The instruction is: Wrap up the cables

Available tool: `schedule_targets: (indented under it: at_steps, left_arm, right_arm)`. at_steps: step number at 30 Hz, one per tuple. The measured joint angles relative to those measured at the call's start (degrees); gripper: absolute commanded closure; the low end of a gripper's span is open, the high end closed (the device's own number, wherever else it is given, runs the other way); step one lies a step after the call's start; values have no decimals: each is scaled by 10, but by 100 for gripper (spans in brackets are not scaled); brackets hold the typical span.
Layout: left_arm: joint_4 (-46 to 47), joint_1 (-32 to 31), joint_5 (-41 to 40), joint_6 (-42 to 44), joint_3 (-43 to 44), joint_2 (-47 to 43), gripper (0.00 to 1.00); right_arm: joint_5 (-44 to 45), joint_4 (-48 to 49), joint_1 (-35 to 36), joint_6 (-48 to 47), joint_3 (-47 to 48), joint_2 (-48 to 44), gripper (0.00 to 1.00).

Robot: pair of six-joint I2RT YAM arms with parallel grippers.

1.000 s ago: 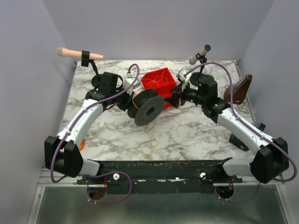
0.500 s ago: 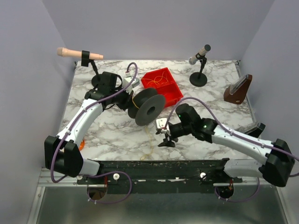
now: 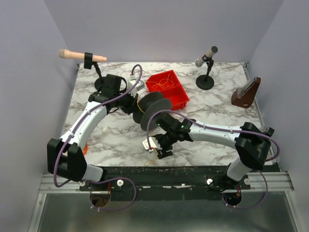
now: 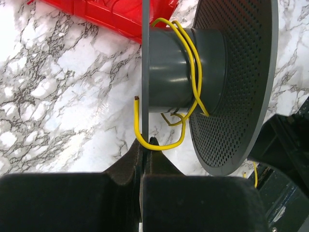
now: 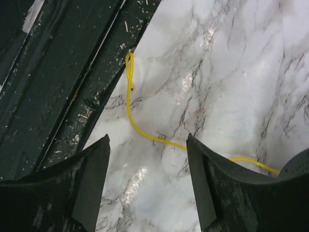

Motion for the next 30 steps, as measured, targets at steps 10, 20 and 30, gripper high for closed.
schedule_targets:
  at_steps: [10,20,30]
  left_arm:
    - [2,3,4,-4,10,16,100]
    - [4,7,32,-16,87,82,100]
    - [5,8,34,-22,87,83,100]
  right_arm:
    - [62,-60,58,-56,107,79,26]
    - [64,-50,63,-80,75,90,28]
    - [64,-42,55,-70,129,173,52]
